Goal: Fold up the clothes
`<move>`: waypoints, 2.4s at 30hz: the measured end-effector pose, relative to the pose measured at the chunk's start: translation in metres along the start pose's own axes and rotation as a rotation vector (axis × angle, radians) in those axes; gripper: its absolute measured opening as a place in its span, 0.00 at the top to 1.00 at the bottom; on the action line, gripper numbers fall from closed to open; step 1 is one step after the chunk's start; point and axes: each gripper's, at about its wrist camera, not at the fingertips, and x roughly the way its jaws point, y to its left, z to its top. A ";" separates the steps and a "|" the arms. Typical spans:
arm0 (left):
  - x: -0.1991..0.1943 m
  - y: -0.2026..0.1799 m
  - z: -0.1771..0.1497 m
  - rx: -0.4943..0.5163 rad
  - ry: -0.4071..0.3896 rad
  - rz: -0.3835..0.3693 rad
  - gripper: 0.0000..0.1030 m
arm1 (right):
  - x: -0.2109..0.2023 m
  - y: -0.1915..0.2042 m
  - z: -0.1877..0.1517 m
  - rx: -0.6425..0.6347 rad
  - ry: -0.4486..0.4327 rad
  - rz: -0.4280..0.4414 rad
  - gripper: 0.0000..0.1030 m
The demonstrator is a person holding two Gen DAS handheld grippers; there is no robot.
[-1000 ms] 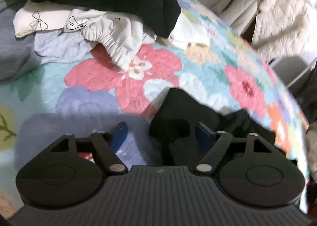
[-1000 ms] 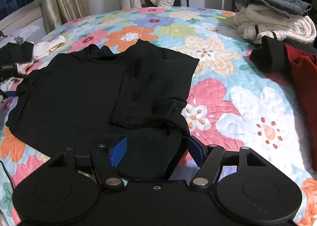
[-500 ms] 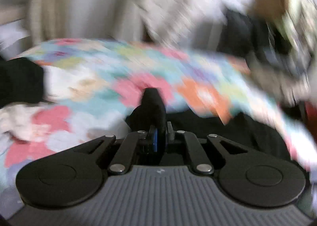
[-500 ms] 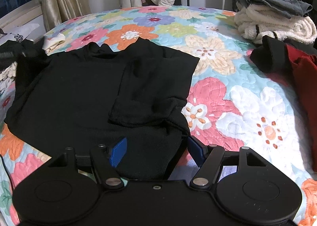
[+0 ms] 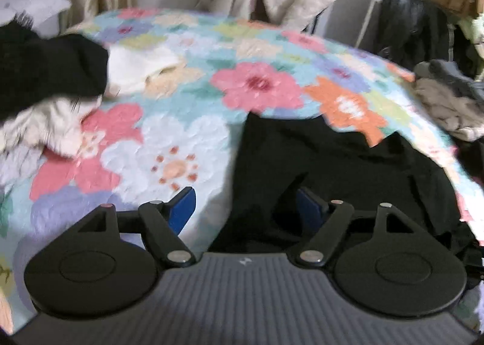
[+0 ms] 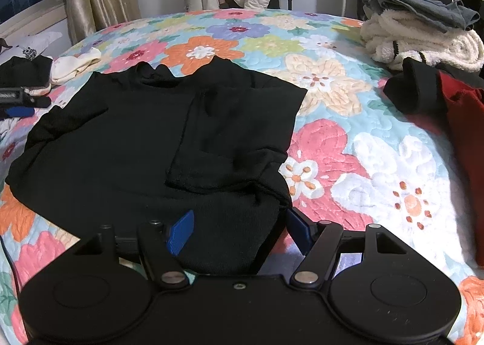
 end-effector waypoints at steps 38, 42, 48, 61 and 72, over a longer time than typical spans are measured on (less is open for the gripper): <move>-0.056 -0.108 -0.056 0.500 0.118 -0.281 0.19 | -0.010 0.001 -0.001 0.000 -0.025 0.018 0.30; -0.069 -0.060 -0.038 0.219 0.055 -0.216 0.19 | -0.013 0.001 -0.001 0.000 -0.032 0.019 0.30; -0.047 0.020 -0.033 -0.183 0.072 -0.070 0.18 | -0.016 0.001 -0.001 0.009 -0.046 0.022 0.30; -0.026 -0.007 -0.055 0.056 0.267 0.143 0.34 | -0.052 0.039 0.001 -0.063 -0.246 0.175 0.30; -0.046 0.053 -0.035 -0.238 0.147 0.052 0.31 | -0.004 0.198 0.028 -0.536 -0.286 0.483 0.91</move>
